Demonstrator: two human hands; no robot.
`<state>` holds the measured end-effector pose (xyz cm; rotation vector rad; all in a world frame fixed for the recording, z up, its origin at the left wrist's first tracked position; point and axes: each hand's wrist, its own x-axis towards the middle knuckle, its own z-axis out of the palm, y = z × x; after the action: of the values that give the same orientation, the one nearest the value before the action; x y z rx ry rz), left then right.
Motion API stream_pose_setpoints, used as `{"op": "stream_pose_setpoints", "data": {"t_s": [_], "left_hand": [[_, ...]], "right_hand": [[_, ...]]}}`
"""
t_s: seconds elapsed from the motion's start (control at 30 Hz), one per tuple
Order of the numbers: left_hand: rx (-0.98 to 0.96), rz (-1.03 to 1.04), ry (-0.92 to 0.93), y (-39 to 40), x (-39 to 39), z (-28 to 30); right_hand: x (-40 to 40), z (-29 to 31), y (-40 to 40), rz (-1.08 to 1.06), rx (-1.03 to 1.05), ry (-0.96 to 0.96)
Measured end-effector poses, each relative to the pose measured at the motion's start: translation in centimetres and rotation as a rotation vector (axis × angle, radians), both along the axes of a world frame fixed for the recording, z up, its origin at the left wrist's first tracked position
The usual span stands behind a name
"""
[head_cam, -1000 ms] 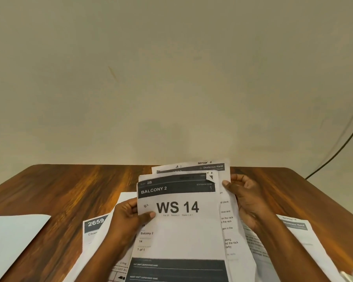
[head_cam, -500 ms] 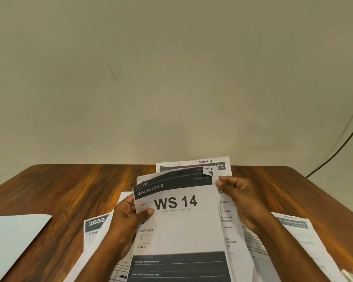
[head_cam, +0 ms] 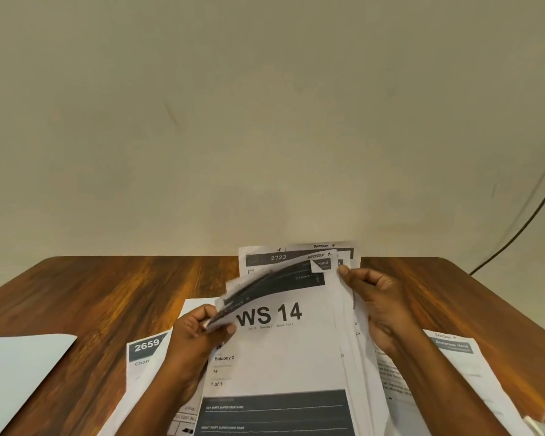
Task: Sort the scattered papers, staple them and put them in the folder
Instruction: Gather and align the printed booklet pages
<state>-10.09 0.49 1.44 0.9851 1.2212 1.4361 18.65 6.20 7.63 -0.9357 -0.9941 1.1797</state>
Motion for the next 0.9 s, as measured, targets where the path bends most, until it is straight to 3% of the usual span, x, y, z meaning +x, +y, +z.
{"op": "stream_pose_setpoints", "data": {"t_s": [0.4,0.9], "left_hand": [[0.028,-0.037,-0.061,-0.8,-0.1,0.6],[0.011,-0.015,0.047,0.1,0.1,0.0]], "right_hand": [[0.2,0.8,0.1,-0.098,0.003,0.023],[-0.2,1.1,-0.5,-0.095,-0.021,-0.046]]}}
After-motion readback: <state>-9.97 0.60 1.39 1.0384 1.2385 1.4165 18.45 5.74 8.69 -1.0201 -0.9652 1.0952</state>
